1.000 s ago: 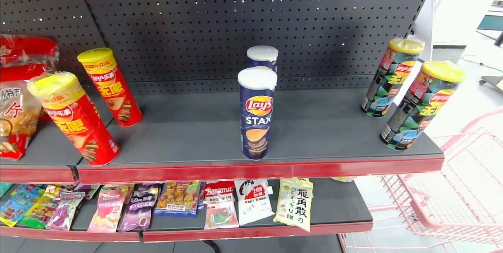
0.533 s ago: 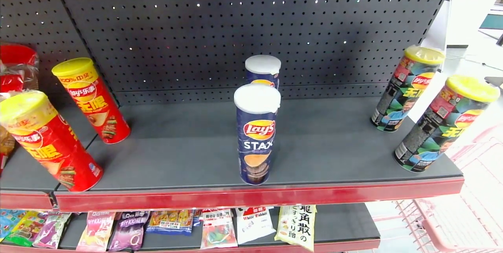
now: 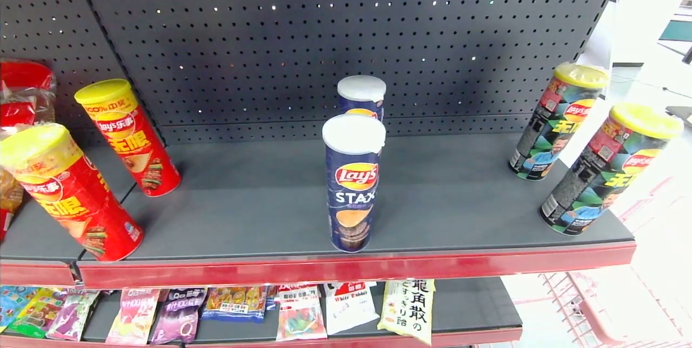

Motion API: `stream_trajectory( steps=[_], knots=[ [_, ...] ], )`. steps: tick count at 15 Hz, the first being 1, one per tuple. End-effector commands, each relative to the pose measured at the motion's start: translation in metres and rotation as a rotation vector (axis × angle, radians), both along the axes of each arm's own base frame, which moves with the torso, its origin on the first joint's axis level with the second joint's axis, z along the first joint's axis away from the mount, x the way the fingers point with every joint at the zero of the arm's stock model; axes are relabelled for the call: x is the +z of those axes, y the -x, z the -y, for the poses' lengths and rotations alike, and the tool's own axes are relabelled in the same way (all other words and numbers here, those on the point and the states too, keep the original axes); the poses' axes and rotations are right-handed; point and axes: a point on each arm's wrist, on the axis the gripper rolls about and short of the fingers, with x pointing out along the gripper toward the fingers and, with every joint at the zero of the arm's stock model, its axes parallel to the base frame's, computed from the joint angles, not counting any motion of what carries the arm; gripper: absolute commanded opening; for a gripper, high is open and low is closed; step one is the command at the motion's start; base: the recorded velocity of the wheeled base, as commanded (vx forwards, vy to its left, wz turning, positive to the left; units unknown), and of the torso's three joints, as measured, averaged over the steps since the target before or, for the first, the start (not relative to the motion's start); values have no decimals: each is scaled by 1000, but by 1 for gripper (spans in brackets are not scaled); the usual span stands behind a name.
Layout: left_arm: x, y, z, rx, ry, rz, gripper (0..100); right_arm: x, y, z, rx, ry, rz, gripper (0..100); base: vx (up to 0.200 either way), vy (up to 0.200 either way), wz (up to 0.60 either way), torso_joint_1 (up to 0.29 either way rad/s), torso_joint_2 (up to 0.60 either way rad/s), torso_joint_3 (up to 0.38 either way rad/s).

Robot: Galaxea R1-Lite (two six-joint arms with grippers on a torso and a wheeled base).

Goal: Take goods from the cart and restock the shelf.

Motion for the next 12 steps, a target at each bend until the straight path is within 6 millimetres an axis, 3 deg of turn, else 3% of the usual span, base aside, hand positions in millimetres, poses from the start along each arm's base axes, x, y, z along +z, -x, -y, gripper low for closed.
stream_trajectory(
  steps=[1,12],
  knots=[
    [0,0,0,1,1,-1,100,0,0,0,0,0,0,100,-200,0,0,22,7,2],
    [0,0,0,1,1,-2,100,0,0,0,0,-3,0,100,0,0,0,0,0,0]
  ],
)
